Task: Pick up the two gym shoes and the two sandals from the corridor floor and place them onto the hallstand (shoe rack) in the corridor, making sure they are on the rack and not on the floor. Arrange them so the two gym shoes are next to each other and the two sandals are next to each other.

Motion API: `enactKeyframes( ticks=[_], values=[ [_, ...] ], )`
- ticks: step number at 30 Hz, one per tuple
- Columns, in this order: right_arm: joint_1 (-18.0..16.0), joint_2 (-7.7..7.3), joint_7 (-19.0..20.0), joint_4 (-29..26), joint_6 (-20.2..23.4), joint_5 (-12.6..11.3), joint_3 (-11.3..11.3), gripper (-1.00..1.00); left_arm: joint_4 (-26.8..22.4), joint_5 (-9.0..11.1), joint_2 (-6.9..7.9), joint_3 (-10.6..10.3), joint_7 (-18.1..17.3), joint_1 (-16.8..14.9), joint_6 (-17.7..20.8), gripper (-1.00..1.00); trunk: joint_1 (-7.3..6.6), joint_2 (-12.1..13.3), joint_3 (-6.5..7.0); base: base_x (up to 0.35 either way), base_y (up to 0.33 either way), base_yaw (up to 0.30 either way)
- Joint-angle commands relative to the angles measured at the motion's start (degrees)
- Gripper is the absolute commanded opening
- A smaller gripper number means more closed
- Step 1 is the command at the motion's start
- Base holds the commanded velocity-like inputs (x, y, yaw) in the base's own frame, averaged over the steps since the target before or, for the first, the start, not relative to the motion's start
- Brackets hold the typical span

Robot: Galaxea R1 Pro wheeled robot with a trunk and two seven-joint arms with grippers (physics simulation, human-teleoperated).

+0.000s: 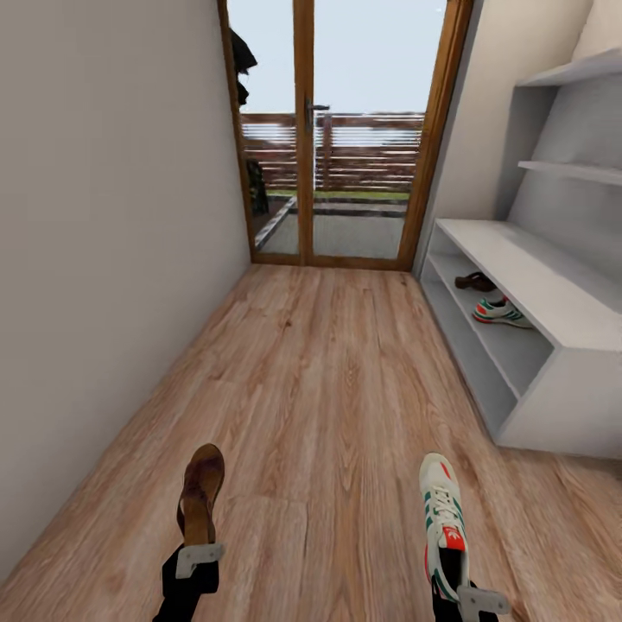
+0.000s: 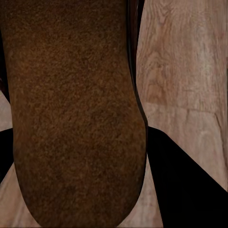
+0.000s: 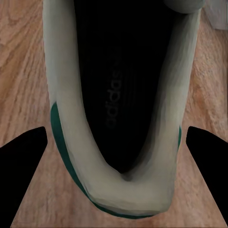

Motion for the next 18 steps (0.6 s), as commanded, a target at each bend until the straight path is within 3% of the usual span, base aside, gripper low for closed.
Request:
enactKeyframes(
  ticks=[1, 6, 18],
  values=[
    [-0.05, -0.06, -0.22, 0.02, -0.23, -0.53, 0.47, -1.0, -0.02, -0.59, -0.07, 0.29, 0.0, -0.02, -0.18, -1.0, 0.02, -0.02, -0.02, 0.309, 0.154, -0.3],
    [-0.05, -0.29, 0.03, 0.02, -0.11, -0.45, 0.54, -1.0, -0.14, -0.59, 0.0, 0.36, 0.0, -0.02, -0.18, -1.0, 0.02, -0.02, 0.03, 0.309, 0.162, -0.137],
    [-0.05, -0.31, 0.03, 0.02, -0.16, -0.39, 0.62, -1.0, -0.16, -0.59, -0.02, 0.37, 0.0, -0.02, -0.18, -1.0, 0.02, -0.02, 0.04, 0.309, 0.191, -0.007]
  ],
)
